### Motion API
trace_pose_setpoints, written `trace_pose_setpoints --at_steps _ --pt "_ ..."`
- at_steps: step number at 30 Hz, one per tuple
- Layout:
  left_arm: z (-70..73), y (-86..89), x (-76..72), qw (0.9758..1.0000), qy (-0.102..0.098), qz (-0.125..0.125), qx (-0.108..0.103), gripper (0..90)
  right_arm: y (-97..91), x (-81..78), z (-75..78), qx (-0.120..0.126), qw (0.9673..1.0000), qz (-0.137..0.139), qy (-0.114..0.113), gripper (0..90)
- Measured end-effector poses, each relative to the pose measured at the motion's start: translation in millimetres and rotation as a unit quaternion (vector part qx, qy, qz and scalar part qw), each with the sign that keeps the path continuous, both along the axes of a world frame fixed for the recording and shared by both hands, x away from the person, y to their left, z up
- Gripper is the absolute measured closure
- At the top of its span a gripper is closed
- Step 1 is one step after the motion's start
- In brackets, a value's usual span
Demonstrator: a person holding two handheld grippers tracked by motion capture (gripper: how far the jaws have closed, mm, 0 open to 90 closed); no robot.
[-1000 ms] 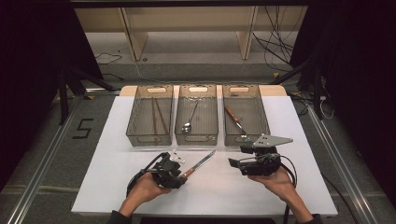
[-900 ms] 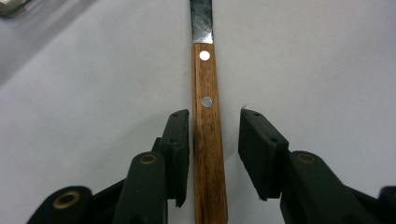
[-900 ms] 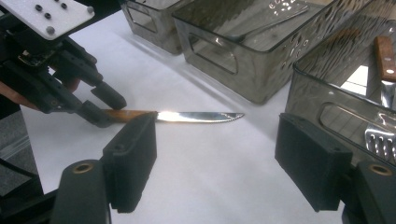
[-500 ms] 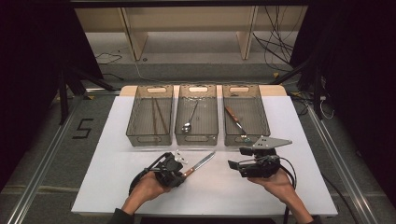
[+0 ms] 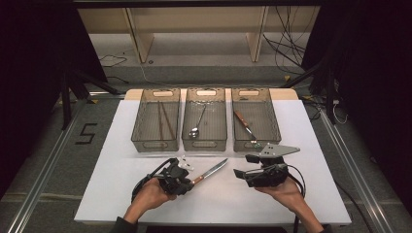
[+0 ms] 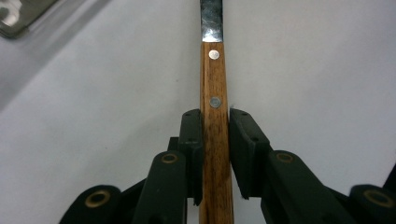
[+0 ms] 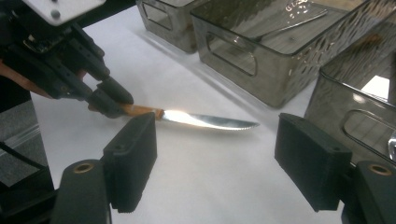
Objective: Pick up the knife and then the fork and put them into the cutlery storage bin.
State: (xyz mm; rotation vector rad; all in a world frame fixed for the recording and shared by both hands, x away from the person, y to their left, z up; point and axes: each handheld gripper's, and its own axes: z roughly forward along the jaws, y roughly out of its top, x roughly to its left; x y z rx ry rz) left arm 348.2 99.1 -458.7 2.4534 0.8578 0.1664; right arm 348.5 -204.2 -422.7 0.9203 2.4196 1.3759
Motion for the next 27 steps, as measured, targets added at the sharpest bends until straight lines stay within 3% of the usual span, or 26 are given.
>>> trace_pose_setpoints --at_steps 5,9,12,15,20,22,25,27 --pt "6.9 -0.7 -3.4 0.9999 0.002 -0.007 -0.015 75.5 8.8 -6.0 0.4 -0.007 0.9997 0.017 -0.017 30.2" --pt "11.4 -3.6 -7.2 0.9996 0.008 -0.022 -0.015 75.5 20.6 -15.1 -0.4 -0.023 0.9978 0.041 -0.048 30.2" --pt "15.0 -7.2 -11.0 0.9993 0.010 -0.032 -0.015 75.6 31.4 -23.6 -2.4 -0.049 0.9936 0.062 -0.081 30.1" --pt "19.2 -9.6 -14.3 0.9988 0.012 -0.045 -0.017 75.5 42.2 -32.4 -5.7 -0.075 0.9872 0.084 -0.113 30.1" --pt "24.7 -11.4 -19.0 0.9982 0.013 -0.056 -0.018 75.5 56.4 -44.2 -11.9 -0.118 0.9739 0.113 -0.158 30.1" --pt "26.5 -12.2 -20.7 0.9980 0.013 -0.058 -0.021 75.6 61.4 -48.6 -14.8 -0.135 0.9667 0.122 -0.180 30.7" --pt "28.9 -13.5 -22.9 0.9976 0.014 -0.064 -0.022 75.5 69.6 -57.2 -20.0 -0.169 0.9511 0.133 -0.222 32.6" --pt "30.7 -15.0 -25.2 0.9974 0.014 -0.067 -0.021 75.6 74.8 -62.3 -24.4 -0.199 0.9360 0.140 -0.254 34.1"
